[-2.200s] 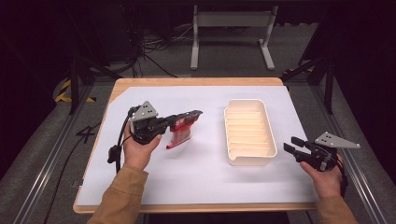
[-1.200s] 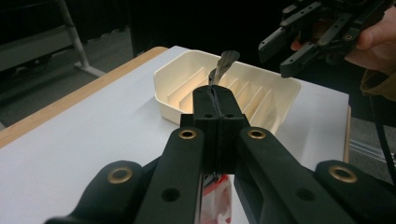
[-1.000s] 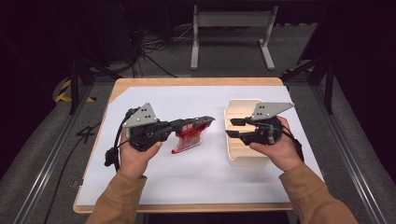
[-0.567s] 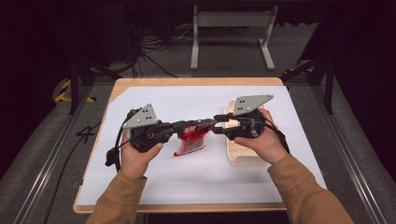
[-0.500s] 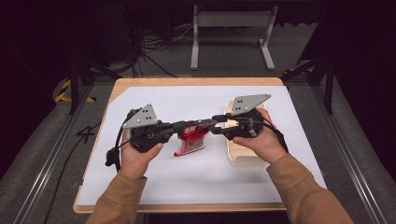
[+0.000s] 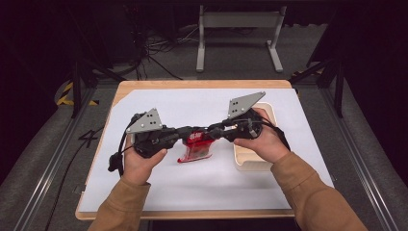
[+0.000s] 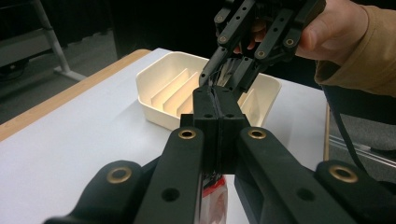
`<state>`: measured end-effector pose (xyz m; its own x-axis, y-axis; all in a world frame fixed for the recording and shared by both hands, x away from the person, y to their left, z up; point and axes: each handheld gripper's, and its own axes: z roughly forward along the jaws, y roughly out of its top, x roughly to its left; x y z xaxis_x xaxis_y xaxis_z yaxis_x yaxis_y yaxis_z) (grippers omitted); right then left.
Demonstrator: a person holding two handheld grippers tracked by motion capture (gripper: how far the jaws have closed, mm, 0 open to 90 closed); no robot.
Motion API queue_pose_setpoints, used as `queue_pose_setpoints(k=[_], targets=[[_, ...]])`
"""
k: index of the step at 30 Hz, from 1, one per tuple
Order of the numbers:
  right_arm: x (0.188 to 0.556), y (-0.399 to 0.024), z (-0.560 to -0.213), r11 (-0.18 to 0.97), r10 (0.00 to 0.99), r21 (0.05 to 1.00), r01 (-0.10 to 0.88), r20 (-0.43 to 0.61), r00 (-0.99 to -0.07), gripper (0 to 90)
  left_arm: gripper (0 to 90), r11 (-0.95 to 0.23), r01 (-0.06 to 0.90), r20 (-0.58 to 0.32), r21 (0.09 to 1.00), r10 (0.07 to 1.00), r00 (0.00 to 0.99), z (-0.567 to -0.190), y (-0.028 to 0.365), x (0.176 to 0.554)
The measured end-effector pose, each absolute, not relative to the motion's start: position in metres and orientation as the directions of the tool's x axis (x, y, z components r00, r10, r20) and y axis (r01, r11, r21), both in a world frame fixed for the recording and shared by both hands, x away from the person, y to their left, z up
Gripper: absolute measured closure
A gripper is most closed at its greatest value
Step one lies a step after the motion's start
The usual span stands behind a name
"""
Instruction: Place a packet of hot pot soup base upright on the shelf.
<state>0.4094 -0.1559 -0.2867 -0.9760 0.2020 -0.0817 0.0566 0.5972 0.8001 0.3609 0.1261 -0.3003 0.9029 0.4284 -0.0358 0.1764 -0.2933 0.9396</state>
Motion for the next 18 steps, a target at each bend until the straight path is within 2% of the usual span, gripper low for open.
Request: queue_pose_setpoints(k=[2,5,12,13,15,18], targets=[[0.411,-0.153,-0.286,0.613,0.179,0.789,0.045,-0.083,-0.980,84.9,89.8,-0.289,0.178,-0.036,0.941,0.436,0.899,-0.301,0.128,0.362],[0.410,-0.149,-0.285,0.628,0.155,0.778,0.016,-0.105,-0.982,89.1,89.8,-0.282,0.188,-0.045,0.941,0.445,0.894,-0.301,0.131,0.362],[0.409,-0.145,-0.280,0.647,0.135,0.762,-0.022,-0.142,-0.981,89.7,87.5,-0.261,0.193,-0.052,0.946,0.464,0.884,-0.303,0.134,0.363],[0.409,-0.145,-0.279,0.650,0.132,0.759,-0.027,-0.148,-0.980,89.7,85.2,-0.261,0.193,-0.052,0.946,0.464,0.884,-0.303,0.134,0.363],[0.409,-0.145,-0.277,0.656,0.131,0.754,-0.031,-0.155,-0.979,89.7,74.6,-0.255,0.185,-0.038,0.949,0.488,0.872,-0.302,0.135,0.364],[0.409,-0.146,-0.275,0.660,0.133,0.751,-0.034,-0.162,-0.978,89.7,66.1,-0.238,0.194,-0.051,0.952,0.502,0.863,-0.302,0.139,0.364]])
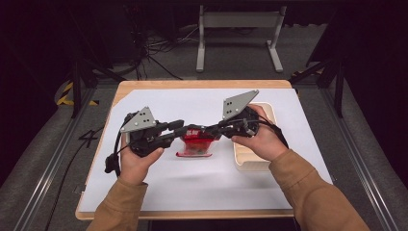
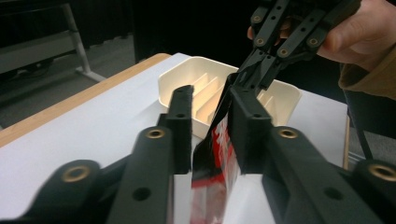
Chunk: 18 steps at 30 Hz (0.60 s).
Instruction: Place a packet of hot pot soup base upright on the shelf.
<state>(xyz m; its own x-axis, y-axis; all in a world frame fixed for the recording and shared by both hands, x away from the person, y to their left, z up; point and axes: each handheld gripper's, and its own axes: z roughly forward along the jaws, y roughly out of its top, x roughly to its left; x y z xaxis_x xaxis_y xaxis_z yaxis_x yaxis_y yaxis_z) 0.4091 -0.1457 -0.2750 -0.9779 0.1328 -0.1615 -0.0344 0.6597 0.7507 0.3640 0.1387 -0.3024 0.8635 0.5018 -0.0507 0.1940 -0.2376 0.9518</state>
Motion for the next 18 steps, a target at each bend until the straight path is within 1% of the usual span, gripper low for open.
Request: queue_pose_setpoints(k=[2,3,5,7,11,18], targets=[[0.410,-0.148,-0.271,0.663,0.137,0.748,-0.037,-0.169,-0.976,89.7,55.5,-0.221,0.204,-0.064,0.954,0.513,0.856,-0.302,0.142,0.365],[0.411,-0.150,-0.269,0.665,0.140,0.746,-0.038,-0.174,-0.975,89.7,55.5,-0.207,0.212,-0.079,0.955,0.513,0.855,-0.302,0.145,0.366],[0.414,-0.155,-0.263,0.667,0.152,0.744,-0.037,-0.184,-0.971,89.7,49.4,-0.190,0.224,-0.096,0.956,0.517,0.850,-0.303,0.149,0.368],[0.415,-0.159,-0.259,0.673,0.159,0.738,-0.037,-0.193,-0.968,89.7,46.1,-0.180,0.231,-0.102,0.956,0.535,0.839,-0.304,0.153,0.370],[0.417,-0.166,-0.252,0.683,0.170,0.729,-0.038,-0.210,-0.963,89.7,43.5,-0.171,0.244,-0.115,0.954,0.544,0.831,-0.306,0.157,0.373],[0.422,-0.188,-0.236,0.665,0.230,0.747,-0.020,-0.230,-0.946,89.7,41.6,-0.161,0.261,-0.123,0.952,0.579,0.806,-0.310,0.165,0.377]])
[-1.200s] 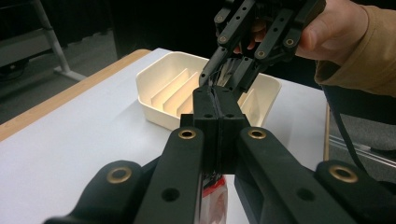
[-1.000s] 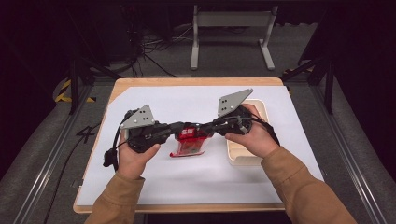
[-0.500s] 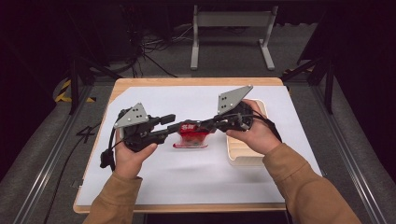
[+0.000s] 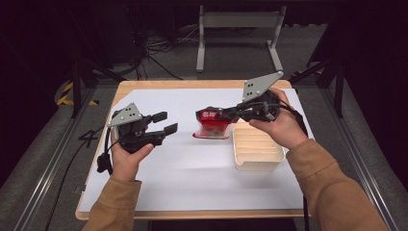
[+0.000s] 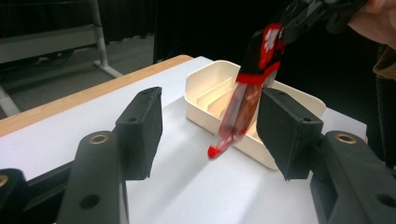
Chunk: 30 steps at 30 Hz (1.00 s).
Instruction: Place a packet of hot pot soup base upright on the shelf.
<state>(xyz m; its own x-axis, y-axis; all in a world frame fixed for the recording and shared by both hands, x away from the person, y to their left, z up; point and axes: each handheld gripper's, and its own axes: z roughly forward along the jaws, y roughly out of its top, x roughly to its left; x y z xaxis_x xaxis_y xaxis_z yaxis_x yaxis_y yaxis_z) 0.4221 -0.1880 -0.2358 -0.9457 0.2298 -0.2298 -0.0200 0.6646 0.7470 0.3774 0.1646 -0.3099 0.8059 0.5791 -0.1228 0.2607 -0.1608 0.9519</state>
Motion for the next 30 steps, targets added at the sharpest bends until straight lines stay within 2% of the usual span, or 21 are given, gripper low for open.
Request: queue_pose_setpoints(k=[16,30], targets=[[0.442,-0.219,-0.221,0.690,0.316,0.723,0.001,-0.301,-0.900,89.7,39.7,-0.134,0.298,-0.155,0.945,0.618,0.771,-0.316,0.180,0.385],[0.452,-0.237,-0.215,0.719,0.352,0.695,0.006,-0.357,-0.865,89.7,39.4,-0.118,0.318,-0.178,0.941,0.628,0.757,-0.321,0.185,0.389]])
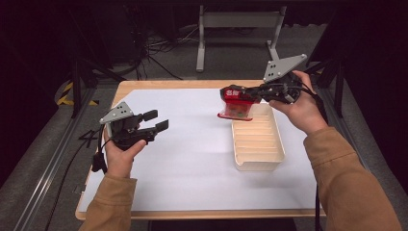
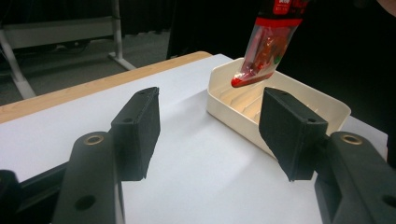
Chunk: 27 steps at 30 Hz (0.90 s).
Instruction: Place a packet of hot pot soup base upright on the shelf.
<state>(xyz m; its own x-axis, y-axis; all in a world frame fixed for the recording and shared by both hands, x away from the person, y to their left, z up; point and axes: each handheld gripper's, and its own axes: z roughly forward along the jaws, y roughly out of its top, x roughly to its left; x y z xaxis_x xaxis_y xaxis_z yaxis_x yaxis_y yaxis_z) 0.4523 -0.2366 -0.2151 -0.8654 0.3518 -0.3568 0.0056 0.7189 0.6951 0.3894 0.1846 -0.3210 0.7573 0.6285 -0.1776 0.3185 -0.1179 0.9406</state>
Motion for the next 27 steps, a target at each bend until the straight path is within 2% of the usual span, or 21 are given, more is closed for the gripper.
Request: queue_pose_setpoints(k=[15,27], targets=[[0.467,-0.256,-0.220,0.757,0.370,0.653,0.015,-0.411,-0.833,89.7,39.0,-0.117,0.322,-0.179,0.940,0.634,0.752,-0.323,0.189,0.391],[0.475,-0.266,-0.229,0.788,0.339,0.616,-0.010,-0.447,-0.828,89.7,38.9,-0.116,0.328,-0.179,0.938,0.649,0.740,-0.325,0.194,0.388]])
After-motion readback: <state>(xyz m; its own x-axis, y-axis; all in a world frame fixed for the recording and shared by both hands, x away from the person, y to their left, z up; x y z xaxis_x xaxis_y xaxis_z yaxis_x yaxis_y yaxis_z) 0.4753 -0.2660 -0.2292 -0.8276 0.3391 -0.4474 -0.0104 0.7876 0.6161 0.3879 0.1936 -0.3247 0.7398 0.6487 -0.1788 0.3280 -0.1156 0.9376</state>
